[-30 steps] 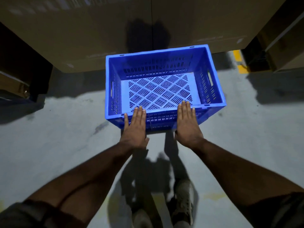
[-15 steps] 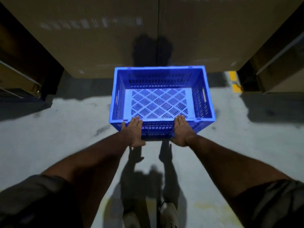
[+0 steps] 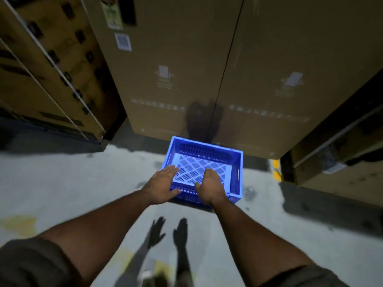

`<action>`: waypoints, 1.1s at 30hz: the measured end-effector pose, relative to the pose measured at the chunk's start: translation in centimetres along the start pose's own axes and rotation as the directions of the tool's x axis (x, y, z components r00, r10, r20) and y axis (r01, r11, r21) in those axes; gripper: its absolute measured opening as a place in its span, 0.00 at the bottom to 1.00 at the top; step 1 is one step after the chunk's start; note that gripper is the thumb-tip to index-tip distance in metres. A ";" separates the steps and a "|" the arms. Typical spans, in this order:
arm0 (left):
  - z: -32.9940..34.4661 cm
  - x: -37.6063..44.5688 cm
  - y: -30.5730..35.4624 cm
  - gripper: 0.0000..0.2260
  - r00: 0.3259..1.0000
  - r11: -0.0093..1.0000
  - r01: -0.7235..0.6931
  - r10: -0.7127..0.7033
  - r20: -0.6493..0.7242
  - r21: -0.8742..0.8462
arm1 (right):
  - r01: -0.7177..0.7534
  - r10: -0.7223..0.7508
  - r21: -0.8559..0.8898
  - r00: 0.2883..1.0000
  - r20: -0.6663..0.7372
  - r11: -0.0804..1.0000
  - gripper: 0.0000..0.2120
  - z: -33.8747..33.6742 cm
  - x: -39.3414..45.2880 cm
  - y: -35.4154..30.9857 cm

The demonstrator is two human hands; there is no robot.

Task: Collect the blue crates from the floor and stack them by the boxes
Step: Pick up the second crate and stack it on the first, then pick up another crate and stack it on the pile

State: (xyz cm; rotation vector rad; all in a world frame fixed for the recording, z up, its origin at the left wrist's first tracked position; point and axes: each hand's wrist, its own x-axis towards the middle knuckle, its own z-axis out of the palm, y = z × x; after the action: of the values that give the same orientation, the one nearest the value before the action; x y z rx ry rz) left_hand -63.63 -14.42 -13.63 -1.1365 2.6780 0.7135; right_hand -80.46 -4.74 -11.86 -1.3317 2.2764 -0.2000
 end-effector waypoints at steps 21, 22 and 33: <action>-12.4 -28.5 -14.0 0.38 0.779 0.902 0.337 -0.428 -0.458 -0.270 | 0.412 -0.419 -0.150 0.908 -0.016 0.899 0.33 2.2 -13.8 -25.6; -12.3 -29.8 -15.2 0.38 0.767 0.895 0.351 -0.443 -0.464 -0.274 | 0.427 -0.436 -0.165 0.900 -0.019 0.889 0.32 3.0 -14.3 -27.2; -11.0 -47.5 -30.1 0.39 0.645 0.751 0.532 -0.659 -0.386 -0.392 | 0.627 -0.640 -0.268 0.767 0.049 0.731 0.27 12.5 -20.0 -46.0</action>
State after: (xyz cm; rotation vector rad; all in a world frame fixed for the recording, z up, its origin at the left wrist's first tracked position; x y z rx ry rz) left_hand -8.32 -7.39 -0.31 -2.4297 2.2911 0.6882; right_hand -30.58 -9.81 0.74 -2.2523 1.8294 -0.1470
